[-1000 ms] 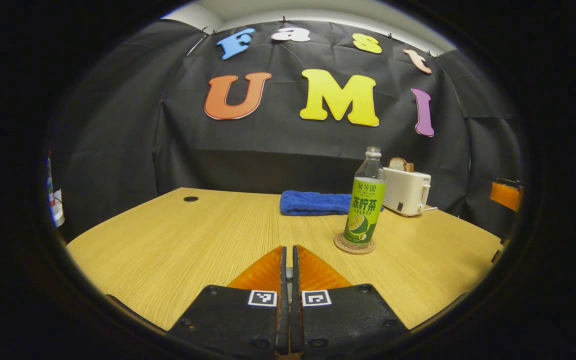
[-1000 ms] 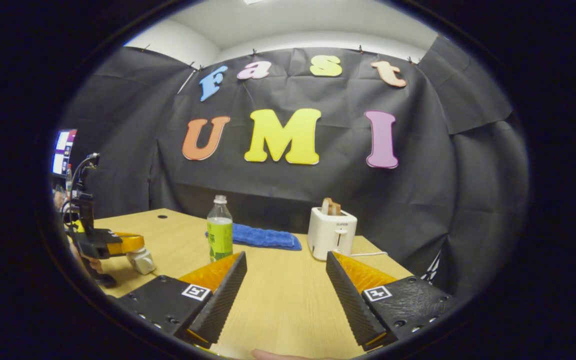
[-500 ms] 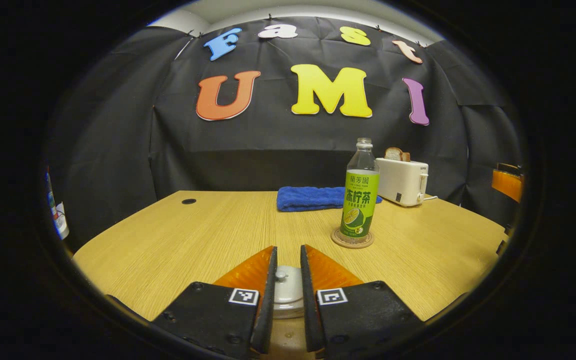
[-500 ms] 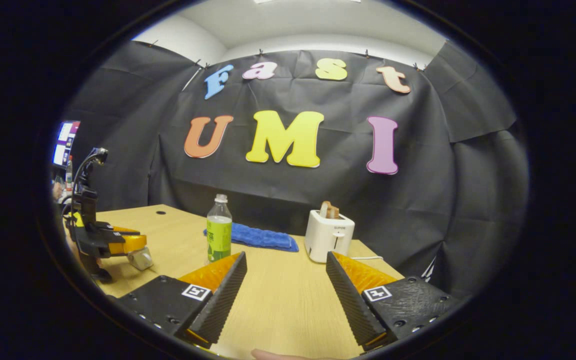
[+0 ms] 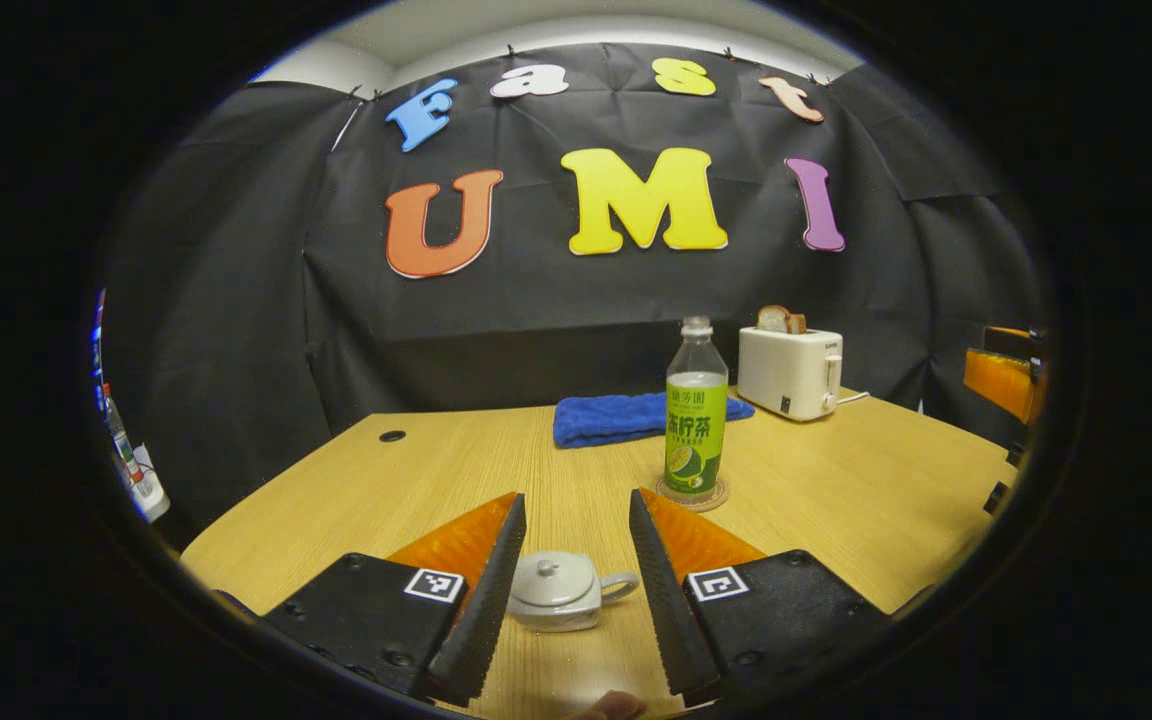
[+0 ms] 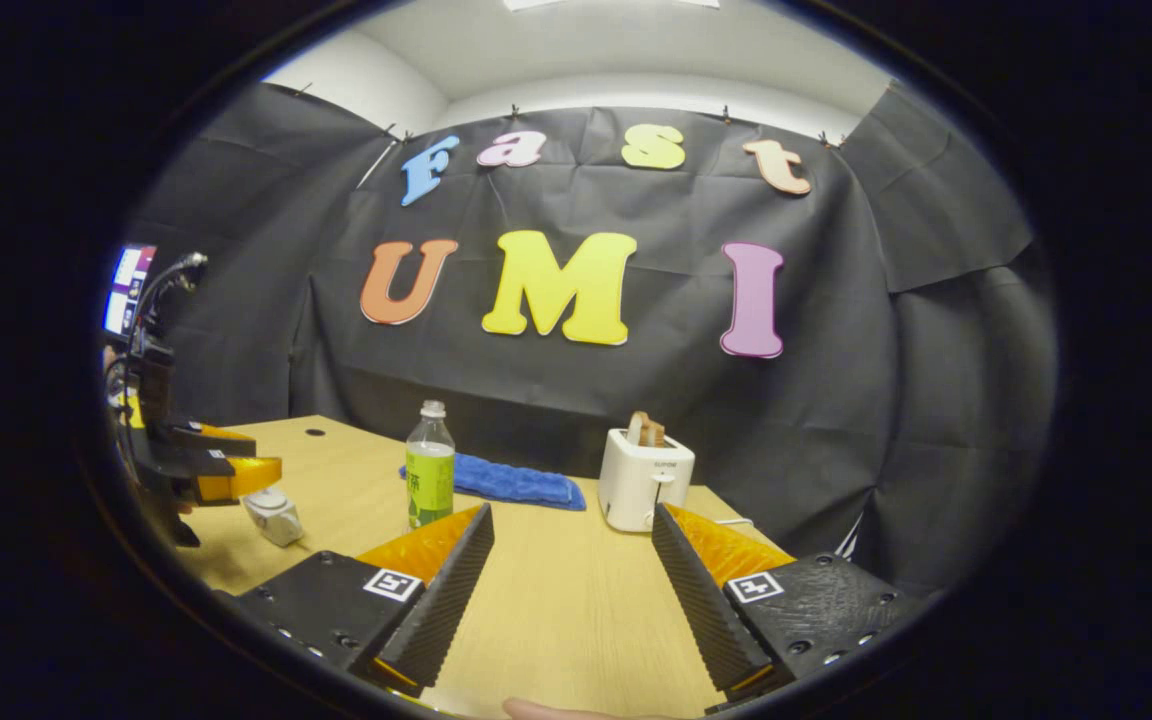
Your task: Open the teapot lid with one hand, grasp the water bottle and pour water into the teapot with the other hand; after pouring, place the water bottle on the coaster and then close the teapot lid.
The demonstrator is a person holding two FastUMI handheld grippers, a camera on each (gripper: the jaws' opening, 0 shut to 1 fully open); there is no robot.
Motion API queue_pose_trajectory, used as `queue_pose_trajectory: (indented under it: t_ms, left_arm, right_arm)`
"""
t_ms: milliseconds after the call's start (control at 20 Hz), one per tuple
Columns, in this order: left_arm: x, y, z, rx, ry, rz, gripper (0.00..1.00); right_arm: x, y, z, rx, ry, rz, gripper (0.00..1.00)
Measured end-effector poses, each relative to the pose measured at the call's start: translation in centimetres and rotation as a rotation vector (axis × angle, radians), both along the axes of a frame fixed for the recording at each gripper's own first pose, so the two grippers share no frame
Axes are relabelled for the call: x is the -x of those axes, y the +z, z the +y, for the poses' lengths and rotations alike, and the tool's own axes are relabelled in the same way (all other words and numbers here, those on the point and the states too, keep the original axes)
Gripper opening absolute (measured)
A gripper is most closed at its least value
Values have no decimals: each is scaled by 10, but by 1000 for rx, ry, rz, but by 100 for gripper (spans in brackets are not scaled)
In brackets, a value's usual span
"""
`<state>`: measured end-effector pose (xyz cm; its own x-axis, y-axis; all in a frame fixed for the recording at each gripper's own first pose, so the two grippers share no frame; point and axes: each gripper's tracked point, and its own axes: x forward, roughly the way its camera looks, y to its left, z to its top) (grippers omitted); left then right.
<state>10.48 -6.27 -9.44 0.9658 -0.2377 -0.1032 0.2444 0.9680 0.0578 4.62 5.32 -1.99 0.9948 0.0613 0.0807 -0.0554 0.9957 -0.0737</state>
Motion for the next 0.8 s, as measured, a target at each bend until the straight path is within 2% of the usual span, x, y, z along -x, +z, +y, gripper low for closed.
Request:
queue_pose_trajectory:
  t_ms: [150, 250, 350, 500, 600, 650, 700, 800]
  left_arm:
    - [13, 19, 2, 5, 33, -23, 66]
    - [22, 25, -1, 35, 42, -8, 74]
    - [31, 32, -2, 58, 46, -5, 74]
    - [48, 51, -6, 104, 29, -12, 74]
    - [61, 69, -6, 136, 22, -44, 78]
    - [68, 78, -4, 145, 23, -63, 78]
    - [73, 84, -3, 148, 29, -78, 85]
    - [87, 86, 7, 134, 64, -73, 100]
  right_arm:
    - [7, 7, 1, 4, 1, -11, 95]
    - [13, 11, 0, 7, -2, -17, 95]
    - [19, 15, -2, 2, -7, -18, 97]
    - [29, 25, -8, -24, -24, -6, 95]
    - [37, 27, -12, -40, -41, 10, 97]
    - [41, 27, -13, -44, -48, 19, 95]
    - [45, 28, -14, -44, -53, 27, 93]
    - [53, 32, -14, -54, -56, 33, 95]
